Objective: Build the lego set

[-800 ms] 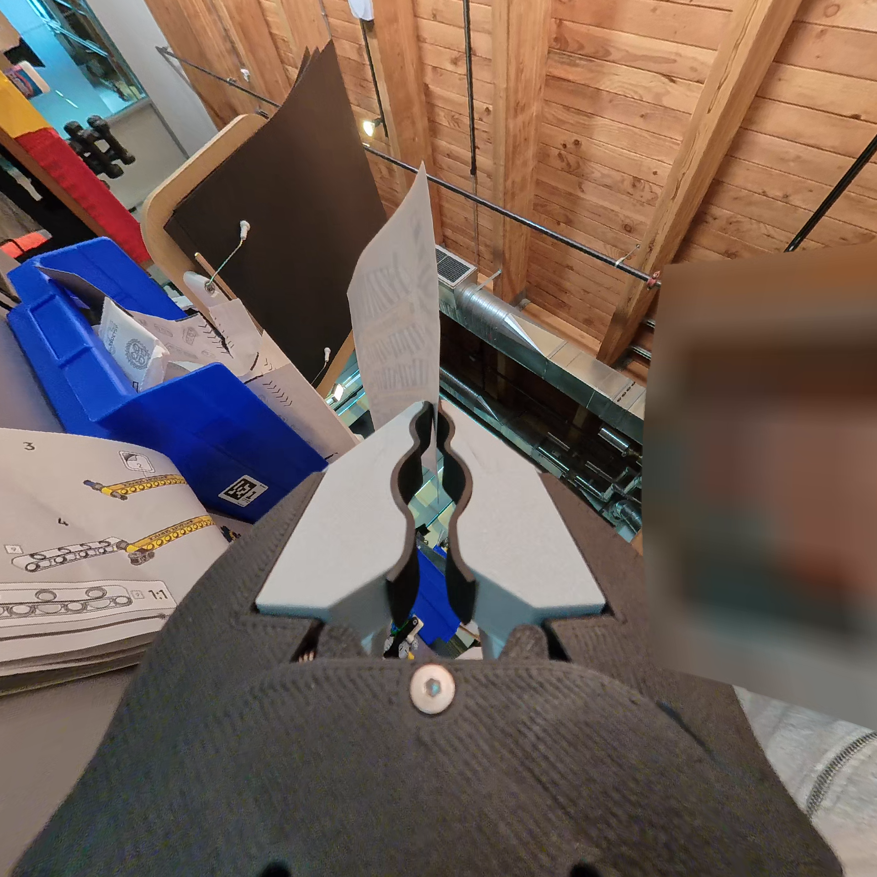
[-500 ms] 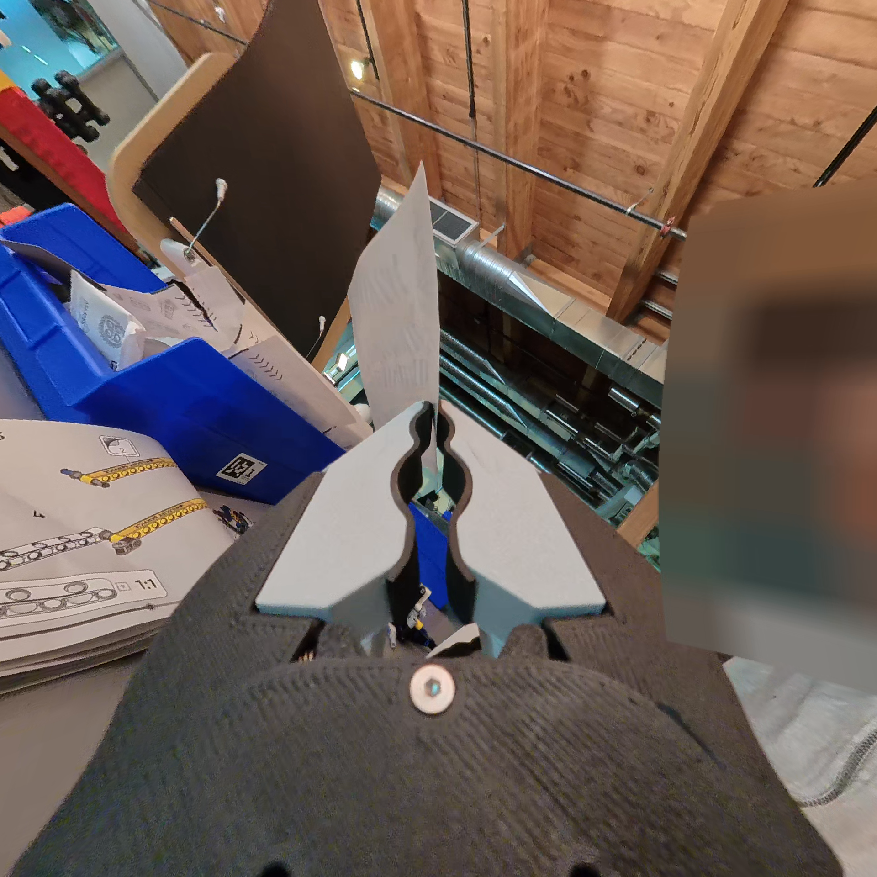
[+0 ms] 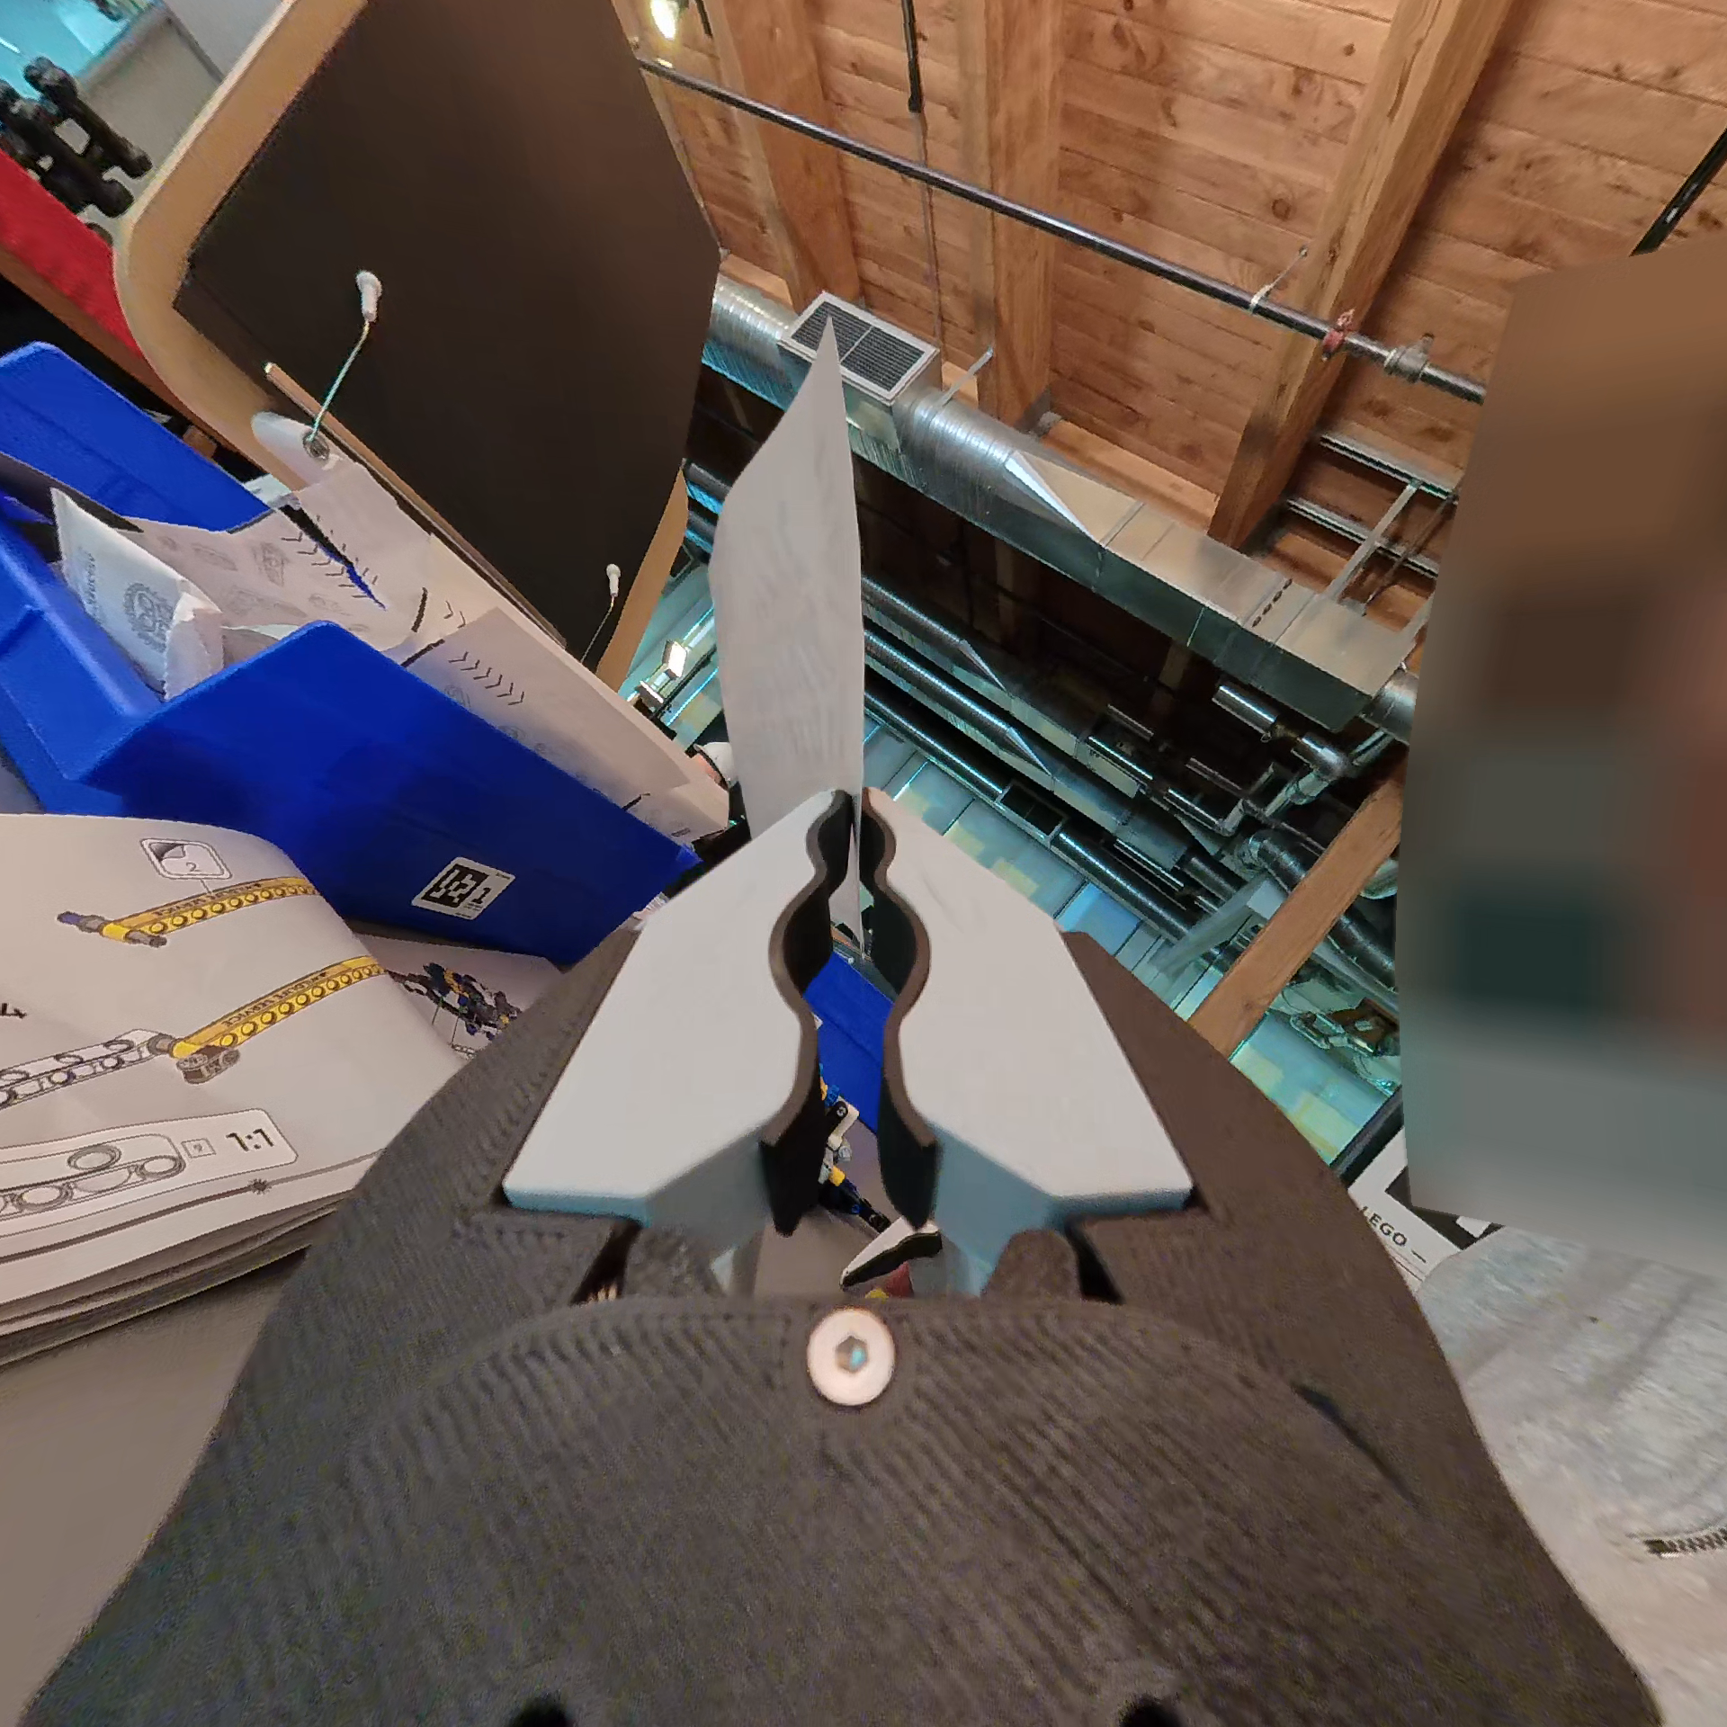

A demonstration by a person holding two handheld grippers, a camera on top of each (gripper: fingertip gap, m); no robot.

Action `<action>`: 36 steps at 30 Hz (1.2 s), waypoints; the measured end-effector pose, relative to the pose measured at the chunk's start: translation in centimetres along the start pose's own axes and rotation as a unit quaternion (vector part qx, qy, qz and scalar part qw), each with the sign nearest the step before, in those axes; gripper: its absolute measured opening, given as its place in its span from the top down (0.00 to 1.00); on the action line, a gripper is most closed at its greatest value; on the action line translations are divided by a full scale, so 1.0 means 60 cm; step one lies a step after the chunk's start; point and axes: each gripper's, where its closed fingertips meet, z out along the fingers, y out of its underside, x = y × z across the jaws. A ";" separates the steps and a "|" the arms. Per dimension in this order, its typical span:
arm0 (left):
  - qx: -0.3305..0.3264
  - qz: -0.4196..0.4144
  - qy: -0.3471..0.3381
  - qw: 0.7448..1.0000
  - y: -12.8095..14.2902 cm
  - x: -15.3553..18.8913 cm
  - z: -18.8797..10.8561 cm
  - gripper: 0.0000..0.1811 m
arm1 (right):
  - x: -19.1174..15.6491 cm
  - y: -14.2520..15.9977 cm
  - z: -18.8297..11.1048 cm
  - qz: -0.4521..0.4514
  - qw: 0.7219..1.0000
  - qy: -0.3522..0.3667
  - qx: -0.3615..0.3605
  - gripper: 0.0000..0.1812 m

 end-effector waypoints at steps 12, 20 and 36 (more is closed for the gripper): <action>-0.007 -0.006 0.000 1.000 0.005 -0.002 0.002 1.00 | -0.001 0.004 -0.003 0.015 1.000 -0.015 -0.007 0.83; -0.013 -0.003 0.002 1.000 0.009 -0.001 0.004 1.00 | -0.001 0.005 -0.003 0.014 1.000 -0.017 -0.005 0.86; -0.074 0.057 0.026 0.995 0.049 0.026 0.017 1.00 | -0.003 0.003 -0.003 -0.021 1.000 -0.006 -0.001 0.94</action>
